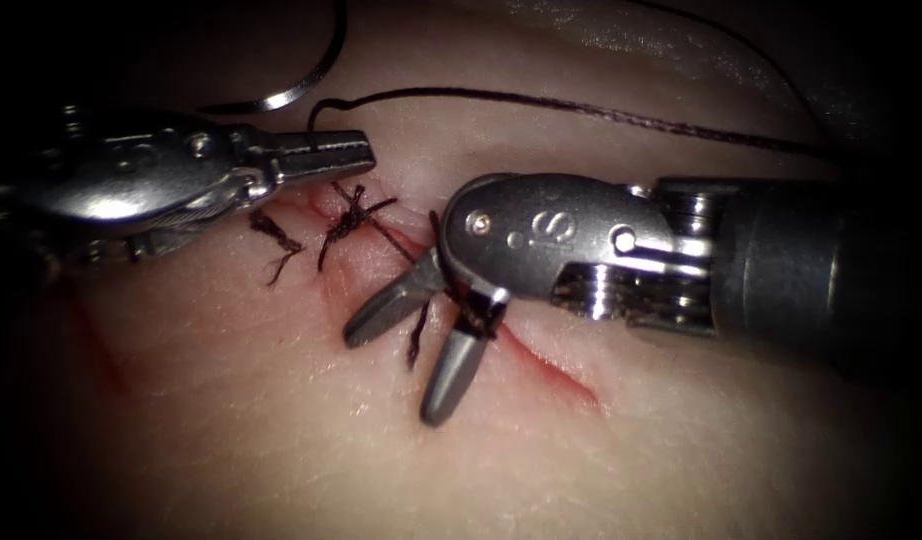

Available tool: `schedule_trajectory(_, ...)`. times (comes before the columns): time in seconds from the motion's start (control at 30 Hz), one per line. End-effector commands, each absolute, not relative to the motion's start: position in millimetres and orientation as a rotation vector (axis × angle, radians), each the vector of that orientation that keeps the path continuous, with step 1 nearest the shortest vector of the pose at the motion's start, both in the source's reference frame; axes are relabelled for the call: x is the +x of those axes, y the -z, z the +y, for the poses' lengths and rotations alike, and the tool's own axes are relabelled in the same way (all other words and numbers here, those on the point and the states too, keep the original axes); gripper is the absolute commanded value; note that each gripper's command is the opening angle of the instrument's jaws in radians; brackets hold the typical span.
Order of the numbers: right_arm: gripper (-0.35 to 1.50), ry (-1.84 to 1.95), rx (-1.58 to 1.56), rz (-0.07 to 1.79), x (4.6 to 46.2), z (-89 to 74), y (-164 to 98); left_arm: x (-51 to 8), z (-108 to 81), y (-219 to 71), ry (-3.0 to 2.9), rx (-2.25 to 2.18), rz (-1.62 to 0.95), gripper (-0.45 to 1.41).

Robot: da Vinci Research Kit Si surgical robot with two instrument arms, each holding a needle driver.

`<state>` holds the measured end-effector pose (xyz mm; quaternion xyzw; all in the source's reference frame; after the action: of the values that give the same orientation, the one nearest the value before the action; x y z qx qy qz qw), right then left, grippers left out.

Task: Wound Closure

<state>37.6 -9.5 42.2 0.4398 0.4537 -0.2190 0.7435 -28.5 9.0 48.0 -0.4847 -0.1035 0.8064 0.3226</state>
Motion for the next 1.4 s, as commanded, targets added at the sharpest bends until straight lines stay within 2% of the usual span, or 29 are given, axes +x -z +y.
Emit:
schedule_trajectory(0.03,1.04,0.490,0.939,0.988,38.3,-9.1,-42.5,-29.1,8.8,-48.7,-2.117,-1.275,-0.271,-0.45)
schedule_trajectory(0.2,1.09,0.532,0.828,0.980,38.8,-8.6,-43.1,-29.2,8.3,-49.0,-2.119,-1.277,-0.264,-0.45)
schedule_trajectory(0.5,1.03,0.532,0.676,1.034,39.5,-8.1,-43.4,-29.2,7.8,-48.8,-2.119,-1.276,-0.262,-0.45)
schedule_trajectory(0.53,0.89,0.535,0.670,1.038,39.5,-8.0,-43.3,-29.2,7.8,-48.7,-2.119,-1.276,-0.262,-0.45)
schedule_trajectory(0.57,0.32,0.538,0.669,1.041,39.3,-7.9,-43.2,-29.2,7.7,-48.7,-2.118,-1.276,-0.263,-0.45)
schedule_trajectory(0.6,-0.16,0.550,0.678,1.044,39.1,-7.8,-43.0,-29.2,7.6,-48.6,-2.118,-1.276,-0.263,-0.45)
schedule_trajectory(0.63,-0.35,0.568,0.700,1.046,38.9,-7.8,-42.9,-29.2,7.5,-48.5,-2.118,-1.276,-0.263,-0.45)
schedule_trajectory(0.83,-0.35,0.576,0.727,1.057,38.1,-7.1,-42.3,-29.3,6.0,-46.9,-2.116,-1.274,-0.274,-0.45)
schedule_trajectory(1.4,-0.35,0.429,0.729,1.263,36.8,-4.5,-43.9,-29.2,-0.9,-41.4,-2.209,-1.242,-0.290,-0.45)
